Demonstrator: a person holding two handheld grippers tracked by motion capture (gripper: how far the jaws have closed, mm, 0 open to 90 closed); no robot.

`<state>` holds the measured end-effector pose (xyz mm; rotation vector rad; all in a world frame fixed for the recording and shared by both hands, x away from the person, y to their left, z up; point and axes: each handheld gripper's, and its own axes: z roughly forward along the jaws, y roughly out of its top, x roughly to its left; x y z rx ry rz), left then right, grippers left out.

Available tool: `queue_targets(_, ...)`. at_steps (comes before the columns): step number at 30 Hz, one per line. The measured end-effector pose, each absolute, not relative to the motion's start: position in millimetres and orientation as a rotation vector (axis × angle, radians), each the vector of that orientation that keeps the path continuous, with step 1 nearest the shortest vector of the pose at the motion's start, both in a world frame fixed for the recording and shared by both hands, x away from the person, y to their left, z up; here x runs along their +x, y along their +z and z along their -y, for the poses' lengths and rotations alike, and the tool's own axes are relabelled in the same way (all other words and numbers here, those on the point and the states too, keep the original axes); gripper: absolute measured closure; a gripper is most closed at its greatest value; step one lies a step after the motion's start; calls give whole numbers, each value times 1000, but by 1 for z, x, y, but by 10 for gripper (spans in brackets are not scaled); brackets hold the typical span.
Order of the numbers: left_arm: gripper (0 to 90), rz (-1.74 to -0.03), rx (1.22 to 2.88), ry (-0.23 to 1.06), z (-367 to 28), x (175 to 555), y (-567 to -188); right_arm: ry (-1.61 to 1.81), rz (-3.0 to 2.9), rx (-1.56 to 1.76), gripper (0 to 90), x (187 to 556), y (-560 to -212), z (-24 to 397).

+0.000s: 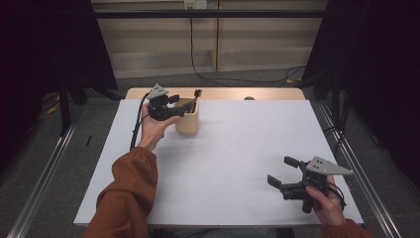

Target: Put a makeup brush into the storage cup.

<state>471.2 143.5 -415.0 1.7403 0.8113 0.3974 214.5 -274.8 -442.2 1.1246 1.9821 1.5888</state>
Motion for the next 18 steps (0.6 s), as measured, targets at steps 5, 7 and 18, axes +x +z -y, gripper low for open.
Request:
queue_targets(5,149,-824,1739,389,-141,471,-416,1590,-1973,1136,20,215,-442,276)
queue_targets(7,104,-833,1731,375,-141,471,-415,1588,-1973,1135,19,216,-443,276)
queue_targets(18,18,-827,1725,331,-141,466,-409,1588,-1974,1135,19,217,-443,277)
